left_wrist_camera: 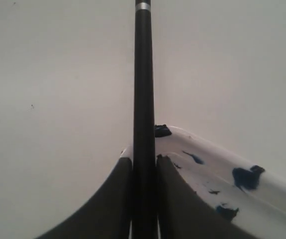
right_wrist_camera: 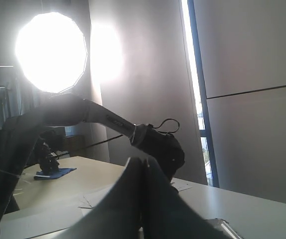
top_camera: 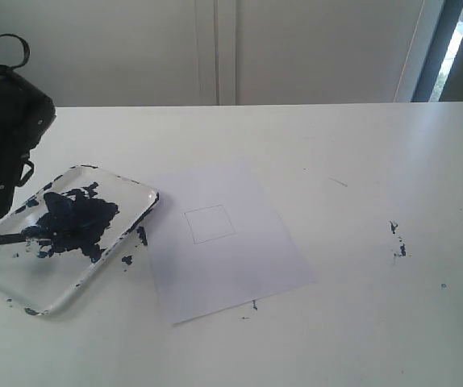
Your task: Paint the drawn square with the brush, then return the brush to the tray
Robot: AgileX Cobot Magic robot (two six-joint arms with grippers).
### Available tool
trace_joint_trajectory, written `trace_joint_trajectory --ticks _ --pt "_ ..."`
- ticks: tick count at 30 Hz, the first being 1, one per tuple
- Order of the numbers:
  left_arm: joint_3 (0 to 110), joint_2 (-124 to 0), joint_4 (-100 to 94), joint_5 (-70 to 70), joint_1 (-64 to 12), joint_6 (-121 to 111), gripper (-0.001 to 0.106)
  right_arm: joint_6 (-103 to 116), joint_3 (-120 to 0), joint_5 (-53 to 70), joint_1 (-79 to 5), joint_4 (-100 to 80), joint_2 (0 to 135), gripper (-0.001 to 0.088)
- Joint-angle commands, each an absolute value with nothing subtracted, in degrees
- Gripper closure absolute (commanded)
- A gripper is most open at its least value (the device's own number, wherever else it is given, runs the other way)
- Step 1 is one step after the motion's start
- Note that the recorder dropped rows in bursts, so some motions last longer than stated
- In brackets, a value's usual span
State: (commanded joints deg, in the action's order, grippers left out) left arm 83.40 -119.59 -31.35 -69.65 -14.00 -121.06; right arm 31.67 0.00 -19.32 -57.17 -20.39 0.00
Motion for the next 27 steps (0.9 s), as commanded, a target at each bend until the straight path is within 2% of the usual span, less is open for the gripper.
trace_joint_trajectory --ticks 5,11,24,27 --pt "83.4 -122.6 -26.5 -66.7 -10.9 -121.1 0.105 31.7 0.0 -19.3 -57.2 -20.4 0.0 0.0868" --pt "83.4 -123.3 -28.8 -59.3 -11.0 -121.1 0.105 31.7 0.0 -19.3 -57.2 -20.4 0.0 0.0868" --pt "83.4 -122.6 -30.7 -62.6 -11.0 -121.1 0.105 31.7 0.0 -19.3 -57.2 -20.4 0.0 0.0868" --pt "83.4 -121.1 -32.9 -63.8 -11.0 -121.1 0.099 31.7 0.0 -19.3 -57.2 -20.4 0.0 0.0868"
